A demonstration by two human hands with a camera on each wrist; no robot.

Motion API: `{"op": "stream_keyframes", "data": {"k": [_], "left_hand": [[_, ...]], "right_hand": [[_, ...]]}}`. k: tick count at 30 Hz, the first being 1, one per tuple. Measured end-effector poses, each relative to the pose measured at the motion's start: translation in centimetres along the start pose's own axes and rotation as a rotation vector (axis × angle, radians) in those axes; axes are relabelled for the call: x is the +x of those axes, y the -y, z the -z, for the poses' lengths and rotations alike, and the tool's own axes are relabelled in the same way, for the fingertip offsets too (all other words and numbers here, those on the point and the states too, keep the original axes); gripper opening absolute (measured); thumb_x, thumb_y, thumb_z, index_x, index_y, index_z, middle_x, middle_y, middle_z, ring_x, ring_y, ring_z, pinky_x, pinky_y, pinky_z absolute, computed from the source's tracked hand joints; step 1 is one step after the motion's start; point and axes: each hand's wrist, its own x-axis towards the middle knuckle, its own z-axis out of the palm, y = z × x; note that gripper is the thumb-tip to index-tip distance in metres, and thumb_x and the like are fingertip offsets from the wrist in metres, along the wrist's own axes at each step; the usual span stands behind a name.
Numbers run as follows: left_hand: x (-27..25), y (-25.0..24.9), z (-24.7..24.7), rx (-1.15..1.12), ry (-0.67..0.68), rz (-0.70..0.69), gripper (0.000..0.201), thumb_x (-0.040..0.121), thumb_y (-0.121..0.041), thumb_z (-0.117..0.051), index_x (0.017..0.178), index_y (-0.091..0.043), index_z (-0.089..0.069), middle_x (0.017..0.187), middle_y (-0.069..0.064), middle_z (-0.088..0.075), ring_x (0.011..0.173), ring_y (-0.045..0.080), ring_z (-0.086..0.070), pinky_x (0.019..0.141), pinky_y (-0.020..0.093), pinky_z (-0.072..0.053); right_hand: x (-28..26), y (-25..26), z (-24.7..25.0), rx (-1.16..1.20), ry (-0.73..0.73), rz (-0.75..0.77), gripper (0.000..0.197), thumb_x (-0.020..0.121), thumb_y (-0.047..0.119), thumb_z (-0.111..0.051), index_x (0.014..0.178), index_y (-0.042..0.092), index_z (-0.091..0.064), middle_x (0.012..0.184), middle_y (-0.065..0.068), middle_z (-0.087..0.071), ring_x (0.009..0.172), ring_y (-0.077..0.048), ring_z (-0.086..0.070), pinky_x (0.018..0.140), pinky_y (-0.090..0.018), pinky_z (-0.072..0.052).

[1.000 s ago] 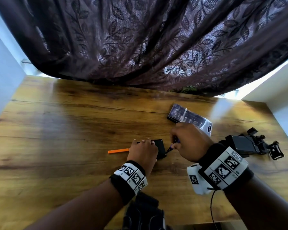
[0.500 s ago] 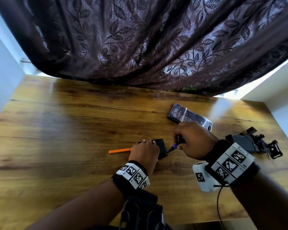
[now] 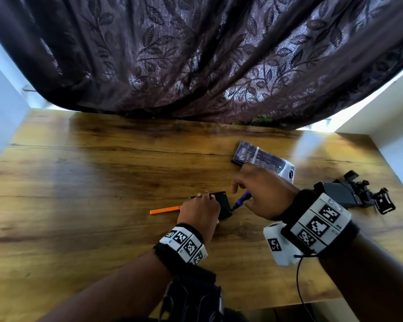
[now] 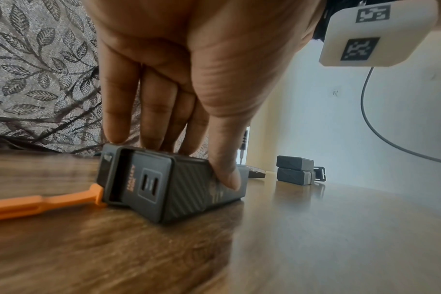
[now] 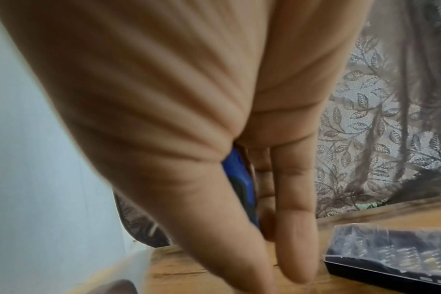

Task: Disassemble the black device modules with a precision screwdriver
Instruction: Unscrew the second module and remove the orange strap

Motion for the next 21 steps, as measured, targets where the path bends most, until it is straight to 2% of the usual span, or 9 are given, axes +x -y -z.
{"op": "stream_keyframes", "data": {"k": [3, 8, 11, 13, 15, 17, 19, 21], "left_hand": [[0.2, 0.1, -0.2, -0.007, -0.002, 0.013, 0.05, 0.098, -0.038, -0.065, 0.136, -0.008, -0.052, 0.132, 0.009, -0.057, 0.113, 0.026, -0.062, 0.084, 0.038, -0.05], [0.4, 0.3, -0.7, -0.031, -0.008, 0.024, 0.054, 0.098, -0.04, -0.063, 0.141, -0.011, -0.047, 0.135, 0.007, -0.056, 0.115, 0.026, -0.061, 0.084, 0.037, -0.049], [0.6, 0.2, -0.6, -0.045, 0.013, 0.033, 0.056, 0.097, -0.041, -0.064, 0.141, -0.012, -0.046, 0.134, 0.006, -0.056, 0.115, 0.026, -0.062, 0.084, 0.037, -0.05], [0.6, 0.0, -0.5, -0.028, 0.018, 0.026, 0.055, 0.097, -0.041, -0.064, 0.14, -0.012, -0.046, 0.135, 0.006, -0.056, 0.114, 0.026, -0.062, 0.081, 0.036, -0.049], [0.6, 0.1, -0.5, -0.011, 0.021, 0.023, 0.054, 0.098, -0.041, -0.063, 0.14, -0.011, -0.046, 0.136, 0.007, -0.055, 0.113, 0.026, -0.063, 0.075, 0.035, -0.046], [0.5, 0.1, -0.5, -0.002, 0.022, 0.02, 0.053, 0.098, -0.042, -0.063, 0.138, -0.011, -0.046, 0.136, 0.008, -0.055, 0.111, 0.027, -0.064, 0.072, 0.034, -0.043], [0.5, 0.1, -0.6, 0.009, 0.022, 0.019, 0.054, 0.098, -0.042, -0.062, 0.139, -0.011, -0.046, 0.137, 0.008, -0.054, 0.112, 0.027, -0.064, 0.073, 0.034, -0.044], [0.4, 0.1, -0.6, 0.012, 0.017, 0.023, 0.055, 0.098, -0.042, -0.062, 0.14, -0.011, -0.045, 0.138, 0.008, -0.054, 0.113, 0.027, -0.063, 0.074, 0.034, -0.044]], "right_hand": [[0.5, 0.1, 0.2, -0.001, -0.004, -0.022, 0.019, 0.087, 0.014, -0.071, 0.101, 0.024, -0.063, 0.102, 0.01, -0.049, 0.091, -0.009, -0.055, 0.077, -0.026, -0.05], [0.8, -0.5, -0.2, 0.035, -0.06, -0.067, 0.007, 0.09, 0.025, -0.074, 0.089, 0.019, -0.069, 0.094, 0.007, -0.056, 0.085, -0.011, -0.059, 0.072, -0.025, -0.05], [1.2, -1.0, -0.5, -0.019, -0.083, -0.106, 0.029, 0.097, 0.038, -0.063, 0.076, 0.017, -0.065, 0.075, 0.003, -0.06, 0.069, -0.013, -0.058, 0.058, -0.025, -0.042], [1.3, -1.0, -0.5, -0.048, -0.073, -0.121, 0.039, 0.1, 0.044, -0.057, 0.07, 0.019, -0.059, 0.067, 0.004, -0.055, 0.063, -0.013, -0.055, 0.055, -0.026, -0.035], [1.0, -0.9, -0.4, -0.083, -0.047, -0.114, 0.04, 0.099, 0.05, -0.056, 0.075, 0.019, -0.06, 0.072, 0.003, -0.056, 0.069, -0.016, -0.057, 0.062, -0.03, -0.042], [0.6, -0.9, -0.3, -0.104, -0.029, -0.092, 0.033, 0.092, 0.052, -0.064, 0.089, 0.019, -0.066, 0.093, 0.004, -0.059, 0.082, -0.017, -0.061, 0.073, -0.034, -0.052], [0.2, -0.9, -0.2, -0.085, -0.014, -0.051, 0.024, 0.087, 0.038, -0.072, 0.106, 0.025, -0.066, 0.114, 0.006, -0.049, 0.093, -0.015, -0.06, 0.08, -0.032, -0.054], [0.0, -1.1, -0.2, -0.042, 0.01, -0.02, 0.024, 0.085, 0.02, -0.071, 0.107, 0.027, -0.066, 0.112, 0.01, -0.048, 0.095, -0.011, -0.06, 0.077, -0.025, -0.05]]}}
